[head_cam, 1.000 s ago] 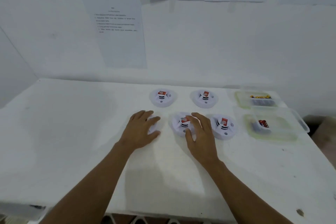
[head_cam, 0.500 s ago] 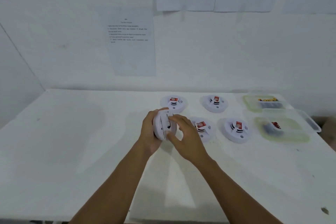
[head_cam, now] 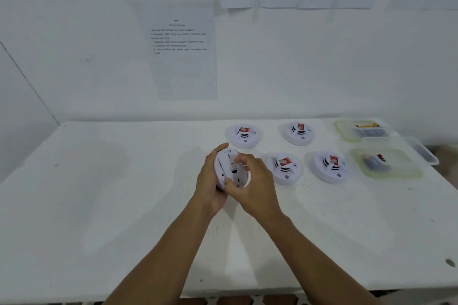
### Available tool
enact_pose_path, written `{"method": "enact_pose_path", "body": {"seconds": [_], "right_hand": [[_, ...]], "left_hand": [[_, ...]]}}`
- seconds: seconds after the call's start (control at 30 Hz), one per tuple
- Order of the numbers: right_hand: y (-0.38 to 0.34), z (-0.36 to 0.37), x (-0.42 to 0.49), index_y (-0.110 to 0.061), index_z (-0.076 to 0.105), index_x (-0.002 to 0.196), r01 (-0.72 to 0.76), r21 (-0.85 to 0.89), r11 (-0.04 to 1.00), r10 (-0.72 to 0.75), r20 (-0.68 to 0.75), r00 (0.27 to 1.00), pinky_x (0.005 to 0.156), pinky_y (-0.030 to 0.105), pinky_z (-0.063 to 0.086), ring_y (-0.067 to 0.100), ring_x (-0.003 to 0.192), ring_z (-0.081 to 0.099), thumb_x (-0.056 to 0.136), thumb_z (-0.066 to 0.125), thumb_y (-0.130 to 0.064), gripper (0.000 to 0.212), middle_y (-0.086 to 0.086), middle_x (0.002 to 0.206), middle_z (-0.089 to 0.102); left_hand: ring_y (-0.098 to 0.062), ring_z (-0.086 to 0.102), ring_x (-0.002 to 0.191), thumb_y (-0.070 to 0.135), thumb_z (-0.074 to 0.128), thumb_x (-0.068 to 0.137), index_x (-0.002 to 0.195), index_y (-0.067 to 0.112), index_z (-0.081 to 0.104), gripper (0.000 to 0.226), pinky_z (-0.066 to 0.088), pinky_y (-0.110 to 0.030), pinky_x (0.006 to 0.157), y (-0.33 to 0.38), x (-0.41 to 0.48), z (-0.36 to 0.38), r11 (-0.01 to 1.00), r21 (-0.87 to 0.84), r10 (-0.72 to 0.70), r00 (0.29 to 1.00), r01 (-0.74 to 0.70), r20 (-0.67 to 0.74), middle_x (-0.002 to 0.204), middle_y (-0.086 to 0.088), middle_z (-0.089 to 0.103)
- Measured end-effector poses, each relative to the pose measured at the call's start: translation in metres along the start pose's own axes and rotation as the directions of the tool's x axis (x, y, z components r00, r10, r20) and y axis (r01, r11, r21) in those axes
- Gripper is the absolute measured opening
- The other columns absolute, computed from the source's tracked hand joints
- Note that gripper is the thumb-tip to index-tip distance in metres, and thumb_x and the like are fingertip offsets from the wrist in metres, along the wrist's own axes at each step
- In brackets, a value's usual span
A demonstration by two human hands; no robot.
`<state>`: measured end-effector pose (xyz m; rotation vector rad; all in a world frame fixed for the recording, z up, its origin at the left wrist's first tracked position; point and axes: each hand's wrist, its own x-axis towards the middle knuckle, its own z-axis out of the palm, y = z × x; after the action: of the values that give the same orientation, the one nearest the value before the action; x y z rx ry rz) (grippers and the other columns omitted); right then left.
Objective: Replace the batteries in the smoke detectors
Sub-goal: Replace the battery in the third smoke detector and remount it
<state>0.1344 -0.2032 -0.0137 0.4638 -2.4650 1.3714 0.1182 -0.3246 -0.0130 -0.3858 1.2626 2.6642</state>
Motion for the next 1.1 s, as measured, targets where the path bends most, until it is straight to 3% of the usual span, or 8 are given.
{"method": "enact_pose_path", "body": {"seconds": [0.17,0.3,0.43,0.53,0.7,0.87,1.0,1.1], "right_hand": [[0.001,-0.003,0.001,-0.024,0.057,0.110,0.053,0.026,0.998,-0.055,0.044,0.998,0.081,0.007,0.038,0.002,0.098,0.052,0.071,0.075,-0.024,0.043,-0.029,0.097,0.054],[0.000,-0.009,0.009,-0.021,0.063,0.110,0.104,-0.047,0.993,-0.099,0.107,0.989,0.080,0.017,0.047,0.007,0.094,0.059,0.074,0.062,-0.036,0.039,-0.013,0.100,0.066],[0.007,-0.018,0.028,-0.015,0.071,0.094,0.140,-0.044,0.989,-0.140,-0.013,0.990,0.071,0.023,0.056,0.005,0.074,0.066,0.086,0.064,-0.015,0.010,-0.008,0.083,0.072],[0.021,-0.029,0.046,-0.013,0.072,0.087,0.107,-0.093,0.990,-0.113,-0.068,0.991,0.066,0.023,0.054,0.006,0.065,0.065,0.088,0.064,-0.006,0.010,-0.006,0.074,0.072],[0.054,-0.026,0.075,-0.020,0.074,0.094,0.079,-0.404,0.911,0.003,0.200,0.980,0.078,0.035,0.048,0.019,0.084,0.067,0.092,0.058,-0.014,0.017,-0.003,0.088,0.074],[0.067,-0.008,0.085,-0.029,0.072,0.102,0.139,-0.582,0.801,0.027,0.267,0.963,0.078,0.034,0.024,0.015,0.101,0.054,0.095,0.054,-0.018,0.022,-0.008,0.094,0.070],[0.067,-0.007,0.083,-0.026,0.072,0.106,0.120,-0.544,0.831,0.009,0.229,0.973,0.083,0.035,0.026,0.016,0.105,0.054,0.096,0.055,-0.020,0.021,-0.009,0.103,0.071],[0.052,-0.011,0.071,-0.020,0.071,0.105,0.125,-0.293,0.948,-0.096,0.111,0.989,0.090,0.037,0.041,0.014,0.098,0.054,0.092,0.063,-0.020,0.015,-0.005,0.105,0.071]], "left_hand": [[-0.030,0.065,0.104,0.041,0.066,0.086,0.117,0.021,0.070,0.036,0.051,-0.043,0.095,0.000,0.001,-0.005,0.998,-0.061,0.012,1.000,-0.010,0.025,0.112,-0.011,0.069],[-0.028,0.065,0.112,0.043,0.057,0.093,0.131,0.025,0.061,0.042,0.054,-0.041,0.092,0.003,0.006,-0.011,0.999,-0.024,0.041,0.999,-0.040,0.031,0.127,-0.010,0.066],[-0.029,0.063,0.109,0.043,0.047,0.098,0.134,0.022,0.059,0.043,0.053,-0.043,0.088,0.013,0.011,-0.025,0.994,-0.091,0.061,0.998,-0.060,0.005,0.130,-0.010,0.063],[-0.030,0.059,0.113,0.043,0.044,0.098,0.123,0.022,0.064,0.038,0.046,-0.048,0.098,0.022,0.011,-0.045,0.984,-0.161,0.073,0.997,-0.077,-0.027,0.130,-0.010,0.062],[-0.035,0.051,0.118,0.036,0.049,0.082,0.113,0.018,0.066,0.040,0.028,-0.053,0.110,0.031,0.002,-0.063,0.971,-0.240,0.018,0.998,-0.003,0.062,0.125,-0.013,0.058],[-0.037,0.048,0.131,0.035,0.048,0.094,0.127,0.026,0.062,0.037,0.036,-0.057,0.106,0.026,0.004,-0.057,0.963,-0.267,0.055,0.993,-0.024,0.106,0.135,-0.010,0.057],[-0.036,0.052,0.126,0.038,0.047,0.096,0.131,0.027,0.060,0.039,0.035,-0.058,0.107,0.024,0.006,-0.049,0.965,-0.260,0.062,0.993,-0.035,0.097,0.132,-0.009,0.061],[-0.034,0.056,0.119,0.037,0.046,0.096,0.126,0.025,0.063,0.037,0.037,-0.057,0.106,0.023,0.008,-0.042,0.967,-0.248,0.075,0.994,-0.052,0.081,0.128,-0.009,0.063]]}}
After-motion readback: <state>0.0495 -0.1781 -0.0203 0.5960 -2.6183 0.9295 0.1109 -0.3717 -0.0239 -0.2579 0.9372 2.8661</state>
